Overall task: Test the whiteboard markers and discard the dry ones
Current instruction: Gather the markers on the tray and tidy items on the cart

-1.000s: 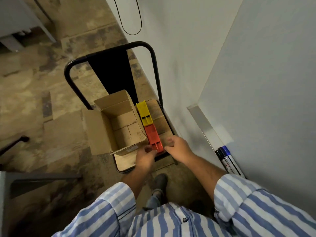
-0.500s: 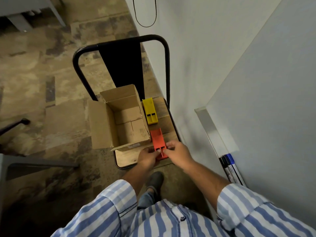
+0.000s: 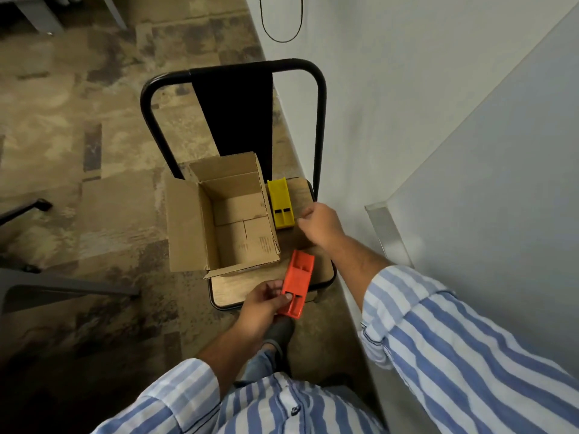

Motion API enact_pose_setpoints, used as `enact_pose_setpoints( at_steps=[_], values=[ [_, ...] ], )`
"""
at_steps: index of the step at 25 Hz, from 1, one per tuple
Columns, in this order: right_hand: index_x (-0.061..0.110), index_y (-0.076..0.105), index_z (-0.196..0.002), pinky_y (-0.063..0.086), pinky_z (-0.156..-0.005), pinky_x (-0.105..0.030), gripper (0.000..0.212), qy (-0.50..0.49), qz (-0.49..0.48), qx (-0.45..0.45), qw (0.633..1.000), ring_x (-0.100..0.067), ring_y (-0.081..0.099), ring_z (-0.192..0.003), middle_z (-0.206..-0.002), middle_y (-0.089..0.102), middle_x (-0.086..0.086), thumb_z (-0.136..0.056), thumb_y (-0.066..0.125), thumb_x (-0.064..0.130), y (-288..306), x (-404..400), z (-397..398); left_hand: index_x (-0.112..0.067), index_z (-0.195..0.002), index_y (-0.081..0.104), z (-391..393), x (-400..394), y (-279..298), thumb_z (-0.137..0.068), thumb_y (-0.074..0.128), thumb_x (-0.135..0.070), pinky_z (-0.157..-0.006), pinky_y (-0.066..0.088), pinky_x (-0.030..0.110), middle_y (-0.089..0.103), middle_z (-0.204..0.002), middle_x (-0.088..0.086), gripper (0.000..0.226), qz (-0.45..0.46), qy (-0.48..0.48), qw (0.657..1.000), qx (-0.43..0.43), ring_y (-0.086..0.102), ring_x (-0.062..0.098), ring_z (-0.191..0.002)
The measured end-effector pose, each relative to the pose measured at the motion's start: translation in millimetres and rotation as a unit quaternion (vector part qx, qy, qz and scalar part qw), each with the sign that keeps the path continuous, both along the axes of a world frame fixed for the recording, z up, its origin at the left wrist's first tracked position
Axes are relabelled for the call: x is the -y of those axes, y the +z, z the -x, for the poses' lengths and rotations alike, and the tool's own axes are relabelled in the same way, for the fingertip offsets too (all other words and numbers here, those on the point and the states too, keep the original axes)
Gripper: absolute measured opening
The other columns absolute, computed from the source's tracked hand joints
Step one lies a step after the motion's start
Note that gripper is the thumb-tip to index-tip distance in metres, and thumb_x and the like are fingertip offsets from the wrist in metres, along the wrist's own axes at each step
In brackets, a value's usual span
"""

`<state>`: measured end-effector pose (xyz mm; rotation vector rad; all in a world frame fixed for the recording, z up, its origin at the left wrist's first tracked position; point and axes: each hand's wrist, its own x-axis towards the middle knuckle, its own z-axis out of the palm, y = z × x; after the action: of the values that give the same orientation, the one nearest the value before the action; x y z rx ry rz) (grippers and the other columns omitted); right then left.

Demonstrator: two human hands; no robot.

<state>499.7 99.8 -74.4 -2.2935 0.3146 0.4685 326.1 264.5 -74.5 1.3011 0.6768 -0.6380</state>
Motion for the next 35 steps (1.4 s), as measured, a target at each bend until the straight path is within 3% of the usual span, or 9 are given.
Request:
enact_pose_setpoints(
  at_steps=[6, 11, 15, 20, 24, 27, 30, 33, 35],
  values=[
    [0.022, 0.075, -0.1, 0.06, -0.079, -0.041, 0.038, -0.031, 0.057, -0.056, 0.996, -0.026, 0.07, -0.087, -0.095, 0.075, -0.002, -0.095, 0.07, 0.059, -38, -31, -21, -0.012, -0.123, 0.068, 6, -27, 2, -0.098, 0.069, -0.004, -0.071, 0.061, 0.033, 0.078, -0.115, 0.011, 0.027, 0.003, 0.03, 1.0, -0.007, 0.076, 0.027, -0.099],
    [0.014, 0.079, -0.108, 0.057, -0.08, -0.037, 0.021, -0.019, 0.066, -0.032, 0.997, -0.033, 0.072, -0.099, -0.106, 0.077, -0.011, -0.101, 0.066, 0.029, -39, -18, -10, -0.011, -0.126, 0.067, 1, -31, 6, -0.101, 0.065, -0.008, -0.067, 0.063, 0.033, 0.076, -0.115, 0.016, 0.026, 0.008, 0.006, 1.0, -0.009, 0.073, 0.025, -0.089],
    [0.012, 0.073, -0.092, 0.047, -0.068, -0.033, 0.013, -0.088, 0.07, 0.007, 0.994, -0.028, 0.068, -0.085, -0.089, 0.072, -0.007, -0.097, 0.065, 0.021, -19, 11, 29, -0.017, -0.126, 0.069, -1, -31, 7, -0.104, 0.061, -0.011, -0.072, 0.063, 0.04, 0.078, -0.103, 0.009, 0.024, 0.013, -0.053, 0.999, -0.003, 0.073, 0.021, -0.083],
    [0.022, 0.063, -0.087, 0.046, -0.066, -0.031, 0.014, -0.219, -0.007, 0.127, 0.967, -0.02, 0.065, -0.072, -0.077, 0.068, 0.004, -0.092, 0.071, 0.013, 5, 59, 125, -0.024, -0.128, 0.071, -9, -17, 4, -0.105, 0.061, -0.013, -0.076, 0.064, 0.045, 0.075, -0.122, 0.009, 0.028, 0.027, -0.112, 0.993, 0.011, 0.071, 0.024, -0.101],
    [0.028, 0.063, -0.095, 0.057, -0.069, -0.03, 0.02, -0.326, -0.025, 0.177, 0.928, -0.003, 0.069, -0.074, -0.081, 0.071, 0.01, -0.096, 0.072, 0.01, 16, 98, 204, -0.019, -0.127, 0.069, -29, 20, 12, -0.103, 0.06, -0.006, -0.068, 0.061, 0.033, 0.073, -0.121, 0.007, 0.029, 0.024, -0.162, 0.985, 0.06, 0.069, 0.022, -0.101],
    [0.028, 0.067, -0.097, 0.063, -0.073, -0.041, 0.011, -0.412, -0.066, 0.21, 0.884, -0.016, 0.075, -0.078, -0.085, 0.075, 0.004, -0.096, 0.071, 0.018, 21, 115, 249, -0.017, -0.114, 0.069, -47, 45, 9, -0.101, 0.063, -0.006, -0.076, 0.057, 0.037, 0.072, -0.116, 0.015, 0.018, 0.027, -0.168, 0.983, 0.07, 0.068, 0.025, -0.098],
    [0.024, 0.07, -0.099, 0.064, -0.073, -0.036, 0.016, -0.489, -0.095, 0.233, 0.835, -0.016, 0.076, -0.08, -0.089, 0.077, -0.001, -0.099, 0.071, 0.007, 29, 125, 295, -0.016, -0.103, 0.07, -60, 70, 9, -0.099, 0.065, -0.008, -0.077, 0.059, 0.041, 0.072, -0.106, 0.017, 0.01, 0.038, -0.173, 0.981, 0.08, 0.069, 0.034, -0.099],
    [0.024, 0.072, -0.106, 0.067, -0.073, -0.041, 0.019, -0.579, -0.164, 0.213, 0.77, -0.02, 0.075, -0.093, -0.102, 0.077, -0.005, -0.102, 0.068, 0.005, 35, 127, 341, -0.015, -0.114, 0.07, -68, 106, 22, -0.1, 0.058, 0.002, -0.068, 0.063, 0.034, 0.076, -0.102, 0.014, 0.025, 0.032, -0.189, 0.976, 0.102, 0.074, 0.022, -0.079],
    [0.017, 0.07, -0.112, 0.065, -0.067, -0.034, 0.017, -0.647, -0.204, 0.203, 0.706, -0.026, 0.073, -0.099, -0.109, 0.075, -0.008, -0.104, 0.064, 0.004, 37, 127, 376, -0.015, -0.121, 0.069, -75, 135, 24, -0.101, 0.055, 0.004, -0.075, 0.061, 0.033, 0.074, -0.111, 0.012, 0.031, 0.028, -0.182, 0.977, 0.105, 0.074, 0.02, -0.089]
  ],
)
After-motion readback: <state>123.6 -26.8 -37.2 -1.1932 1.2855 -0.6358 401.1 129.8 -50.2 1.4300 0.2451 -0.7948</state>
